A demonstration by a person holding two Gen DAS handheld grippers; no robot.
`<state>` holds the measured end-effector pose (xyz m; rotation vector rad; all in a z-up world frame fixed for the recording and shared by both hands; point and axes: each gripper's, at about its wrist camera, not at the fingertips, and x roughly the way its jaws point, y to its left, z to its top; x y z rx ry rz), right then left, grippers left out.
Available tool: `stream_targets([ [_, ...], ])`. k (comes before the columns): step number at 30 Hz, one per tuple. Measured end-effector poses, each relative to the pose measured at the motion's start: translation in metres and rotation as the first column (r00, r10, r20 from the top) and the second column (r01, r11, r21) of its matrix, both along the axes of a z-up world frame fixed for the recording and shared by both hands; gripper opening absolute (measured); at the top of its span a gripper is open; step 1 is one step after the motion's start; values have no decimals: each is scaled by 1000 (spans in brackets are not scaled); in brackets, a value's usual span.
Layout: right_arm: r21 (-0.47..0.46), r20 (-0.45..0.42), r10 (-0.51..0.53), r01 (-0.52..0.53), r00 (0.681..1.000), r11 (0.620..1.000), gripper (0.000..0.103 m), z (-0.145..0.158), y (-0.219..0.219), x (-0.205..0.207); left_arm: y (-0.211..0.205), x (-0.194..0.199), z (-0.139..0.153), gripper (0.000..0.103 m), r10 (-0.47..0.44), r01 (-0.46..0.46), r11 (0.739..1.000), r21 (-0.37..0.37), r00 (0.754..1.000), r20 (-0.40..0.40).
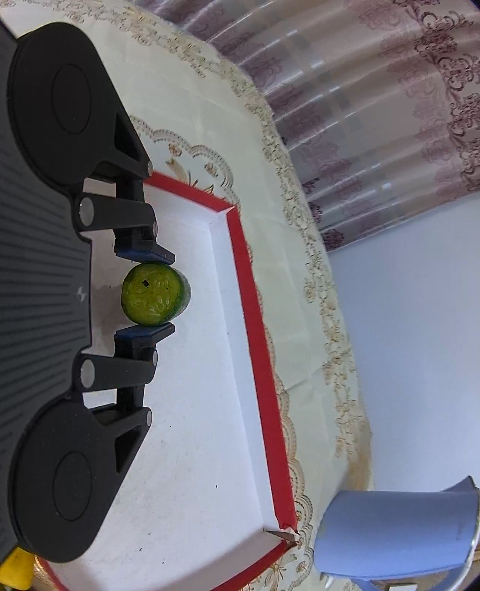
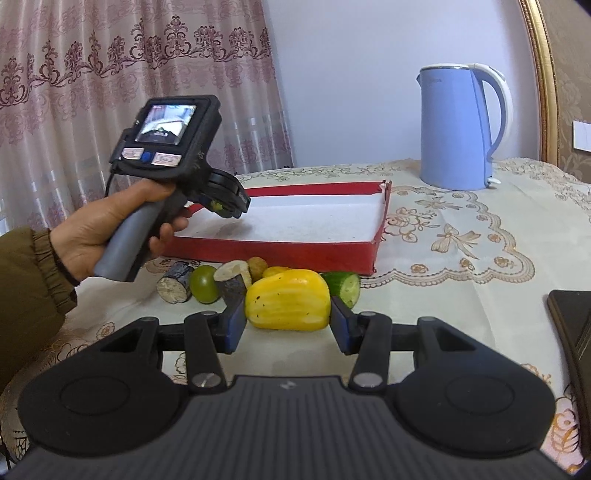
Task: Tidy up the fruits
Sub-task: 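Carry the cucumber chunk into the red tray and open the left gripper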
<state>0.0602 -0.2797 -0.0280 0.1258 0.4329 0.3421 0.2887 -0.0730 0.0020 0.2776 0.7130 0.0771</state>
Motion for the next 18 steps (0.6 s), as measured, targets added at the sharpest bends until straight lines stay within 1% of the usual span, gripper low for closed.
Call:
stream_targets([
  [1,2,-1,-1,1,1000,1000,46,-1,-1,0,0,2,0,45,4,-4,1000,-6,1000,-6],
  [2,3,-2,-2,2,1000,1000,46,-1,-1,0,0,2,0,56,10,-10,1000,-11,1000,-4],
  [3,4,-2,-3,3,1000,1000,46,-1,-1,-1,0,0,2,61,16,-16,1000,-8,1000,7],
  [4,5,-1,-3,3,1000,1000,46,-1,-1,-1,0,-3,4,69,20,-20,1000,-1,1000,22],
  [5,5,1,-2,2,1000,1000,46,-1,-1,-2,0,-6,7,71,19,-19,1000,9,999,39],
  [10,11,15,4,-4,1000,1000,46,2,2,-5,3,-40,23,71,10,-20,997,76,991,134],
  [12,13,26,17,-17,1000,1000,46,3,4,-7,7,-56,27,72,15,-29,996,83,987,159],
  [13,15,29,22,-23,999,1000,46,4,6,-8,9,-64,27,74,16,-30,996,80,986,169],
  [14,17,30,26,-26,999,1000,46,4,8,-8,11,-70,27,79,19,-33,997,74,984,175],
  [18,9,36,34,-34,999,999,46,8,15,-9,25,-97,23,82,50,-54,998,13,982,184],
])
